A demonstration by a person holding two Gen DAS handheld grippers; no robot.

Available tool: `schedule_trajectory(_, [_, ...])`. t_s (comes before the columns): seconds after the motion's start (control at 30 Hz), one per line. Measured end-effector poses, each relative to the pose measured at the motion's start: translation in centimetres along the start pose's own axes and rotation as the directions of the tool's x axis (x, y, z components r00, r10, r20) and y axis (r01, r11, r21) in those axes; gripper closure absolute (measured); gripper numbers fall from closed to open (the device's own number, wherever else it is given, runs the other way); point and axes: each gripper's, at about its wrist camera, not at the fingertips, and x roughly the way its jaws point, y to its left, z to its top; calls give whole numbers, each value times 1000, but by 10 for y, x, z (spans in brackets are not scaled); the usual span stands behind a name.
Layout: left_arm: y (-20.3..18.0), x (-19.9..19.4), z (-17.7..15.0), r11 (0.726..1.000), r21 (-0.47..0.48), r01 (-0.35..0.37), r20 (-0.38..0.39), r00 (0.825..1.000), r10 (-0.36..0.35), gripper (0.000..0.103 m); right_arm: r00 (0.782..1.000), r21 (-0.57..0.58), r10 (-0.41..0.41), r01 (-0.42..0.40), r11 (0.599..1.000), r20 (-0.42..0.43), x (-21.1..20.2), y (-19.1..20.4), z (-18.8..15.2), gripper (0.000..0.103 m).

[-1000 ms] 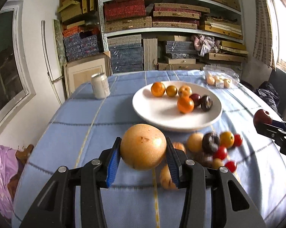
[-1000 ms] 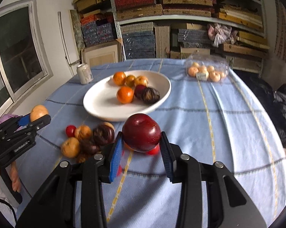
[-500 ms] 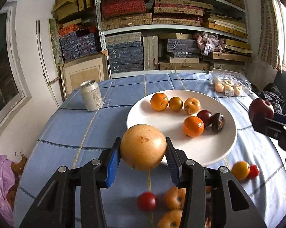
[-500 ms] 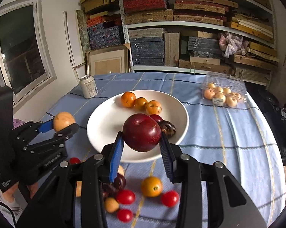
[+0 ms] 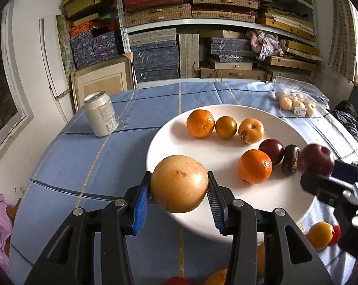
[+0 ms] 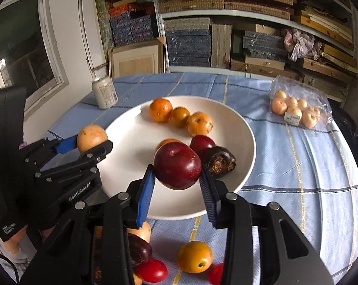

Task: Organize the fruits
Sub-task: 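Carry both fruits over the white plate and open both tools to release them, then withdraw both open tools from the plate back to the fruit pile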

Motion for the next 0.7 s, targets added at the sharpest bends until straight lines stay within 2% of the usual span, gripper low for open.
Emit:
schedule_trajectory(0.27, [-1,15,0,999,-18,31,-35,999,-32,57,1000,-10,-21,21,1000,-20,14,-5,-3,64])
schedule_trajectory(0.37, [-1,13,0,999,-16,29,-28,999,-29,54,1000,-16,-28,28,999,-5,14,-6,-3,62])
schedule_trajectory(0.47, [-2,8,1,1000,-12,19,-10,1000,-19,52,999,-4,-15,15,1000,28,3,-8,1,56])
schedule_trajectory(0.7, [15,-23,6,998,-53,19,33,999,-18,52,992,17,-9,7,1000,128,-40,-14,10,53])
